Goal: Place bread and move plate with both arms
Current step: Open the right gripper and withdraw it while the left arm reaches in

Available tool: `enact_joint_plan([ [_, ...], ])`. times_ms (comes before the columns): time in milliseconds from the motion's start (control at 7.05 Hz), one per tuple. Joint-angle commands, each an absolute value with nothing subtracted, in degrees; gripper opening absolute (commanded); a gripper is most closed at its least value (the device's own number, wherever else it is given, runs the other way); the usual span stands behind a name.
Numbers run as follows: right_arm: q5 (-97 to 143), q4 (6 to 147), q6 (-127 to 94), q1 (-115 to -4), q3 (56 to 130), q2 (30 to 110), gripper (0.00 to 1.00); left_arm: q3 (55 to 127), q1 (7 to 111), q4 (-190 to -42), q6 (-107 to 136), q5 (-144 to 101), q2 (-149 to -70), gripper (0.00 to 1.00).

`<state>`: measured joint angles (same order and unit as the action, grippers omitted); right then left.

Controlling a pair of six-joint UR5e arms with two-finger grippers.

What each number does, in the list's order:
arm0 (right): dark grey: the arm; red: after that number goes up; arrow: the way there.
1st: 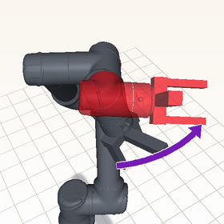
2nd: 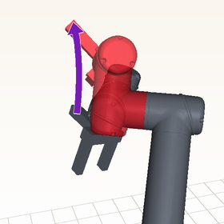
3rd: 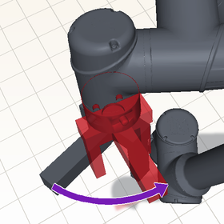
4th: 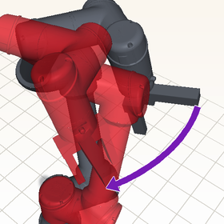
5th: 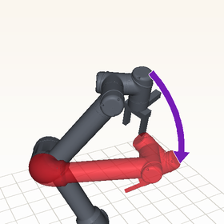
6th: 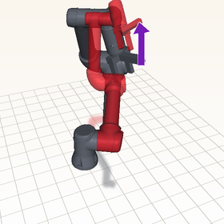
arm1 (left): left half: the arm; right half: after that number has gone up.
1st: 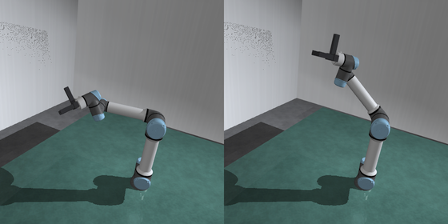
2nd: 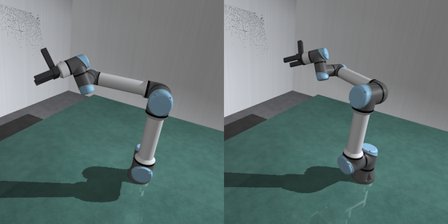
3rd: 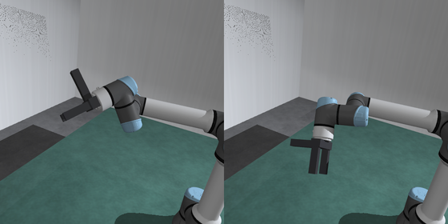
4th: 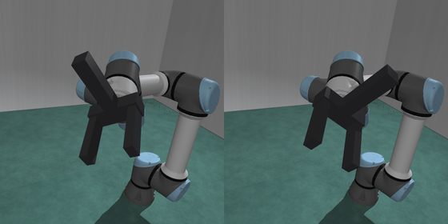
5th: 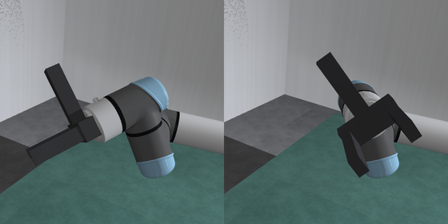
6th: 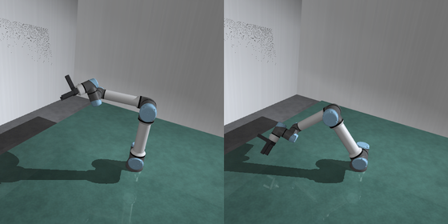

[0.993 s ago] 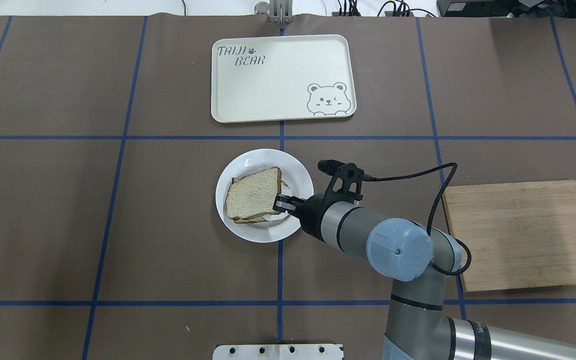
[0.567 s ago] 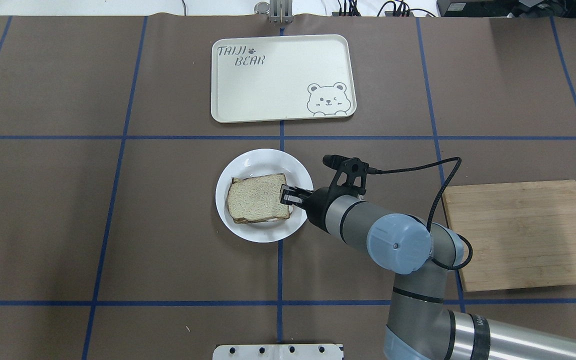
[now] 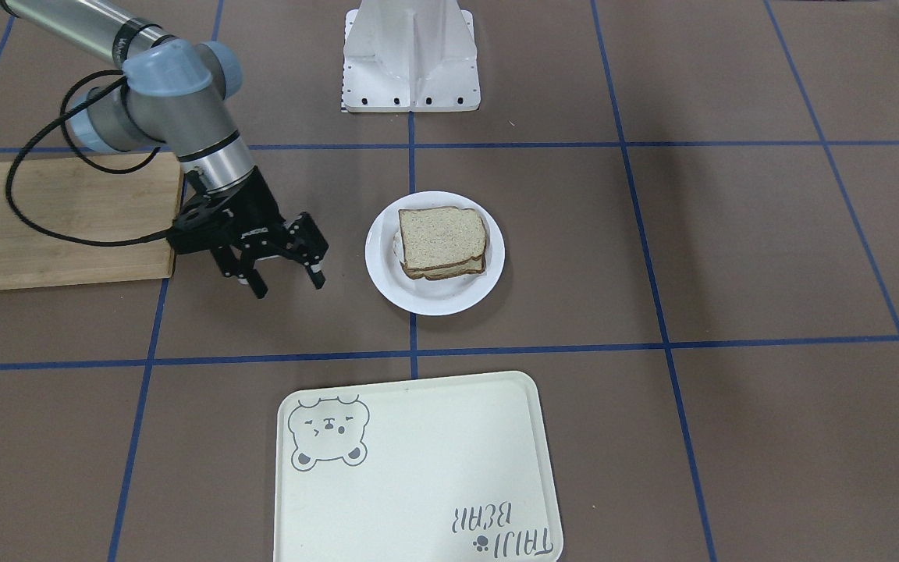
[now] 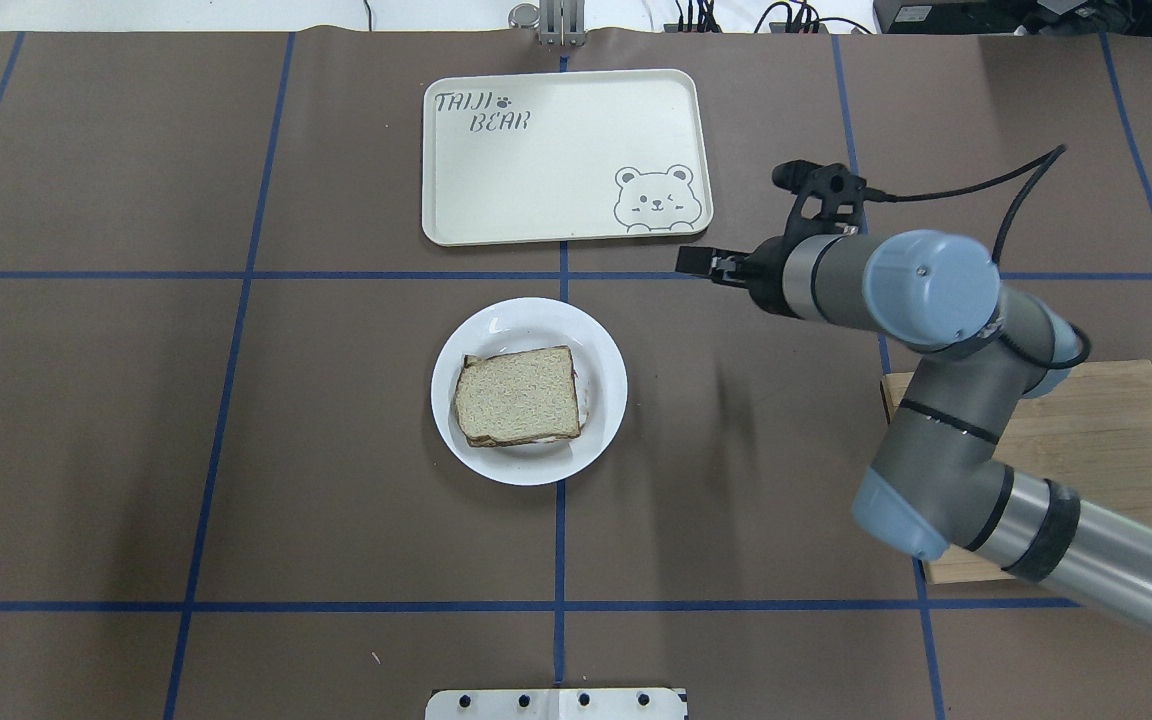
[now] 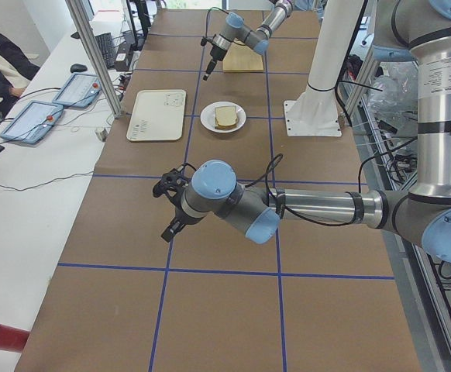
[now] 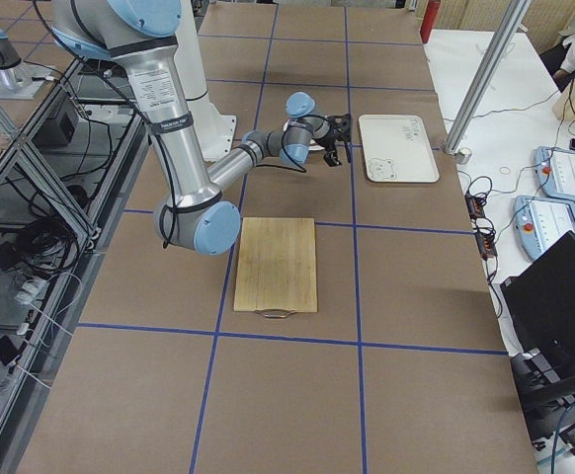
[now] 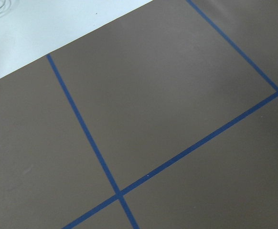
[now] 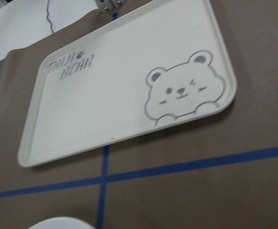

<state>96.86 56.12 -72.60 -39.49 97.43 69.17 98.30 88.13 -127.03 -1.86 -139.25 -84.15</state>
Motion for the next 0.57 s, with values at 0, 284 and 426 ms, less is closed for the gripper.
enact_joint_plan([
  [0,111.3,68.0,-53.1,-53.6,96.7,72.7,1.0,98.4,75.7,-138.6,23.9,-138.9,-86.3,0.98],
  [284,122.4,73.5,-28.9,-67.5,96.1,80.3,1.0,98.1,65.9,-154.1,55.2,-136.8,-87.8,0.98],
  [426,129.6,74.2,-18.8,-74.9,93.8,83.6,1.0,98.1,59.8,-158.6,67.2,-133.2,-89.5,0.98],
])
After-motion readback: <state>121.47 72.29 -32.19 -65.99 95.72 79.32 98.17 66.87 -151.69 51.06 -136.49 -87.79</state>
